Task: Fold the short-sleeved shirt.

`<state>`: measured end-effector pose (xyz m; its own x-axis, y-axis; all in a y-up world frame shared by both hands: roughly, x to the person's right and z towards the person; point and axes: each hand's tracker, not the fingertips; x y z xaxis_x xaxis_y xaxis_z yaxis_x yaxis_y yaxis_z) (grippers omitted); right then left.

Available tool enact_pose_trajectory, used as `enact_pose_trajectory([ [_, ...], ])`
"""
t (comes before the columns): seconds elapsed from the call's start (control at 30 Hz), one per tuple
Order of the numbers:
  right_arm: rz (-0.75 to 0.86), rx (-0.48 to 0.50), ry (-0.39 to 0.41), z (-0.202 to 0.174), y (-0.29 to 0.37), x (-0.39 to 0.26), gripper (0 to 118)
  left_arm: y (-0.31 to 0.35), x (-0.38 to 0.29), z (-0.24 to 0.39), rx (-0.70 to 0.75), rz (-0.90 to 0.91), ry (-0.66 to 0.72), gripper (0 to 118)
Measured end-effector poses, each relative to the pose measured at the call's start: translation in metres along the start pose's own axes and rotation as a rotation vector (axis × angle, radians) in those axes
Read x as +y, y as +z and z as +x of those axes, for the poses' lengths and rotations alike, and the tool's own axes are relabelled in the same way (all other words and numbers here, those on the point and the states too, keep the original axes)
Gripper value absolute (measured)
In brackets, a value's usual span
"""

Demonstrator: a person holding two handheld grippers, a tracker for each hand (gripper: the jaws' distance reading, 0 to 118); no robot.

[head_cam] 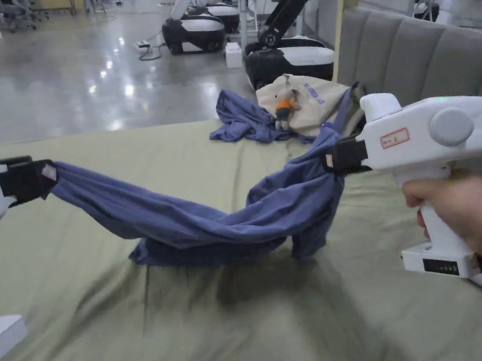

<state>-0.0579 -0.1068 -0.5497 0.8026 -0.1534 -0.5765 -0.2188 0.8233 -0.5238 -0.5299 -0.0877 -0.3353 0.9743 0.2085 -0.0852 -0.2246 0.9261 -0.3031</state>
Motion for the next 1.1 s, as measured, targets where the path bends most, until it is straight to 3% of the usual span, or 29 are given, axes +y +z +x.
enact_pose_trajectory([
  [0.17,0.107,0.045,-0.026,-0.034,0.08,0.081,14,0.034,0.1,0.021,-0.08,0.096,0.036,3],
  [0.27,0.189,0.006,0.034,-0.052,0.113,0.136,14,0.055,0.161,0.043,-0.107,0.155,0.045,3],
  [0.4,0.254,-0.005,0.057,-0.081,0.153,0.21,14,0.071,0.251,0.057,-0.082,0.219,0.014,3],
  [0.47,0.322,-0.059,0.118,-0.099,0.174,0.246,14,0.077,0.289,0.065,-0.043,0.26,-0.031,3],
  [0.6,0.393,-0.073,0.089,-0.117,0.194,0.31,14,0.08,0.348,0.067,0.066,0.299,-0.083,3],
  [0.73,0.425,-0.127,0.149,-0.135,0.178,0.348,14,0.072,0.37,0.06,0.06,0.303,-0.055,3],
  [0.87,0.426,-0.138,0.149,-0.143,0.138,0.353,14,0.047,0.366,0.046,0.076,0.322,-0.05,3],
  [1.03,0.338,-0.115,0.146,-0.123,0.076,0.306,14,0.007,0.307,0.014,0.062,0.264,-0.016,3],
  [1.1,0.285,-0.07,0.105,-0.109,0.053,0.268,14,-0.004,0.268,-0.004,0.044,0.22,0.027,3],
])
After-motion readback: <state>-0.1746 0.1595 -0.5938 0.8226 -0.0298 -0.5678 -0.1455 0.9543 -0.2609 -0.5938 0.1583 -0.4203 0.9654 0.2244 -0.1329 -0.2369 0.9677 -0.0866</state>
